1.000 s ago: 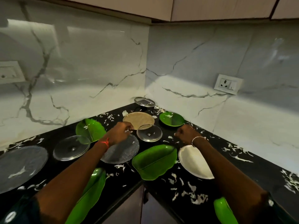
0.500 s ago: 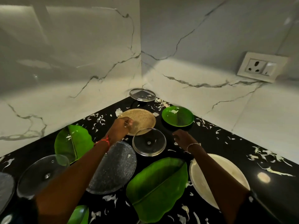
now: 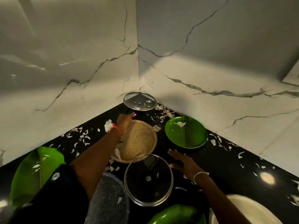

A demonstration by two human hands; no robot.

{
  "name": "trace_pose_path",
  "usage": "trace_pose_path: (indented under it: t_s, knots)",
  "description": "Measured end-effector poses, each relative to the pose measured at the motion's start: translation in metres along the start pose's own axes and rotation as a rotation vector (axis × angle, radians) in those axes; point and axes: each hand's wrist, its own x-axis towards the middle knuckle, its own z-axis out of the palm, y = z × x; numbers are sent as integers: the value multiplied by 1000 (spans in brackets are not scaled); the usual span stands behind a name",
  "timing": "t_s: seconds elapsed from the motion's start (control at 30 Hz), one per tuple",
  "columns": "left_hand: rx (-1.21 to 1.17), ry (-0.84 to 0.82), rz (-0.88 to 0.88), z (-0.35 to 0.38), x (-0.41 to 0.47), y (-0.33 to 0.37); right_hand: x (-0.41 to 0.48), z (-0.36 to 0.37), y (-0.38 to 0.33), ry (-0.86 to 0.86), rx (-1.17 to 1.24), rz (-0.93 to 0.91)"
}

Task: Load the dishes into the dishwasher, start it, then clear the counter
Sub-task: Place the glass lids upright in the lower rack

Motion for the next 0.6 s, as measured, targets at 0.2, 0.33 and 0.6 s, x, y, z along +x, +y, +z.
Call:
trace_pose_path:
  t_s: [0.2,0.33,0.6]
  knots:
    - [-231,-19,-98,30,56,18,6,4,14,9,87,-37]
    - [-323,-59,-110,42,85,16,8,4,18,-11,88,-39]
    - [-507,4,-68,44,87,15,7,2,16,-33,91,-16]
